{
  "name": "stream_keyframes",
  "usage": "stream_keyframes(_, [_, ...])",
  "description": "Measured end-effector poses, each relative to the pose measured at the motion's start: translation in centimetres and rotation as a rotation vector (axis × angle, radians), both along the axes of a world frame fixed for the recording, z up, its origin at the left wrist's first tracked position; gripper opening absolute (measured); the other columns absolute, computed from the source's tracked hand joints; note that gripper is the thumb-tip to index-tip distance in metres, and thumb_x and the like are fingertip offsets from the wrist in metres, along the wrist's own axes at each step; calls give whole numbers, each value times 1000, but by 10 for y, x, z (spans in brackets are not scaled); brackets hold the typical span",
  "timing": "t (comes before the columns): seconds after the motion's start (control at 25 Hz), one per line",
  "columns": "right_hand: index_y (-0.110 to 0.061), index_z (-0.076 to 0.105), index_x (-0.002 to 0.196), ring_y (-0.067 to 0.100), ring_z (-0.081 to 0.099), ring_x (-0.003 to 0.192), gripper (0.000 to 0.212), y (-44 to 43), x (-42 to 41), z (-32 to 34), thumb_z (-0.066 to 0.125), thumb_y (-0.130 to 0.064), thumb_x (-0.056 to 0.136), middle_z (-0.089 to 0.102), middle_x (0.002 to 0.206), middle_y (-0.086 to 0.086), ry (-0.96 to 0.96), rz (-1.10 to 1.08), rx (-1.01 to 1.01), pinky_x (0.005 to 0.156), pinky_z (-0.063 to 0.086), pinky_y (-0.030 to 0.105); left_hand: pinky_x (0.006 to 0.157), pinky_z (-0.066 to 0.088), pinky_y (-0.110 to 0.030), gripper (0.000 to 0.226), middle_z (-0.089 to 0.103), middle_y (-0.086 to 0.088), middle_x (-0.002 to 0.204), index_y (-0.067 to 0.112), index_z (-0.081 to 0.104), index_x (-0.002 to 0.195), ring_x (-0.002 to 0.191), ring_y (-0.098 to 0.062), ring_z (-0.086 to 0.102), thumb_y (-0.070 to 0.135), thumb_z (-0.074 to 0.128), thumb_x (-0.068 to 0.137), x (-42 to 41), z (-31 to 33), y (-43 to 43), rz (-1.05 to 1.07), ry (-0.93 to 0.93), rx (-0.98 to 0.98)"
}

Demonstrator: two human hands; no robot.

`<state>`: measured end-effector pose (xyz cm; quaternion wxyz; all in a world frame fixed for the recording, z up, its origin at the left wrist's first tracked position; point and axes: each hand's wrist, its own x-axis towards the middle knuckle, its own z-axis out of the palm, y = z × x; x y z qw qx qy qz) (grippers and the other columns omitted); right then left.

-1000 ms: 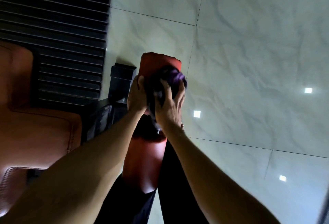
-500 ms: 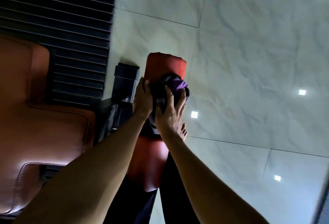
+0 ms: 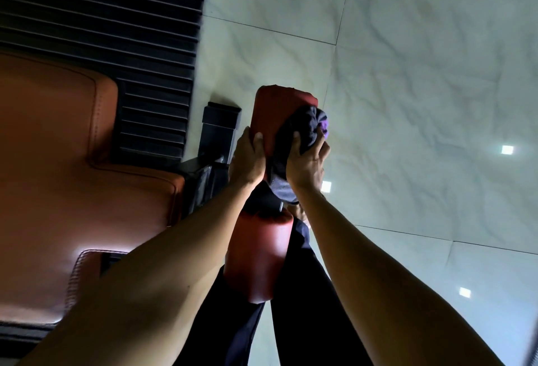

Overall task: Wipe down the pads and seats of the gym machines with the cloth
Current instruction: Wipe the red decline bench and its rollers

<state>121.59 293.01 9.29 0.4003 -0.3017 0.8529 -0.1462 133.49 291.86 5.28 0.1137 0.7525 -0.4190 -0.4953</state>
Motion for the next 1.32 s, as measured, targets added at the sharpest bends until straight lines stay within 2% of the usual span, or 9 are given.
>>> stream_keyframes(0.16, [-25,23,157,50,57,114,64,17,1,23,49,-46,103,31,150,15,-8,146,53,88,48,50,97,50,-50,76,61,-13,130,16,45,139,116,-33,61,64,20,86,7,16,10,-116,-73,15])
stream_keyframes(0.32, [-30,37,151,44,55,119,56,20,-15,50,57,-36,99,36,150,10,-25,316,91,93,48,49,92,52,-49,59,63,-16,122,10,53,126,110,-38,63,44,33,82,14,55,9,-318,-147,99])
stream_keyframes(0.4, [-31,39,151,44,55,119,56,20,-23,73,59,-33,99,36,150,10,-1,397,97,92,47,46,98,51,-47,54,61,-16,127,10,54,131,117,-36,60,39,42,87,16,81,3,-443,-192,97])
stream_keyframes(0.56, [-34,37,151,47,57,116,55,16,-33,143,57,-36,100,34,149,10,47,439,113,91,49,48,114,37,-45,60,44,-14,152,13,37,152,139,-31,44,40,48,99,14,152,-8,-577,-196,120])
stream_keyframes(0.68, [-29,36,153,47,55,121,58,10,-34,207,58,-36,100,32,151,14,58,513,151,94,49,49,113,38,-45,58,41,-12,155,14,38,152,140,-30,43,39,46,100,17,218,-11,-655,-232,123])
stream_keyframes(0.76, [-29,37,153,46,53,122,59,3,-35,258,59,-37,99,34,149,15,48,537,134,96,47,48,107,44,-45,52,49,-13,148,15,44,146,133,-31,50,36,44,99,22,269,-16,-719,-273,66])
stream_keyframes(0.88, [-29,37,152,43,52,124,61,-5,-38,328,62,-38,97,39,144,16,48,516,118,100,45,46,98,49,-46,49,59,-14,134,12,50,138,121,-34,58,35,45,96,33,337,-25,-781,-333,-38])
stream_keyframes(1.08, [-30,35,153,43,50,128,63,-17,-47,415,62,-37,97,40,142,17,83,560,61,102,45,47,102,48,-46,51,53,-15,143,11,44,145,125,-33,55,33,46,100,39,422,-43,-875,-435,-155])
stream_keyframes(1.32, [-31,36,150,41,46,131,63,-41,-67,481,62,-37,93,43,141,14,108,638,3,104,45,49,99,45,-43,50,51,-13,143,13,42,145,126,-32,53,35,45,100,10,486,-48,-769,-440,-215])
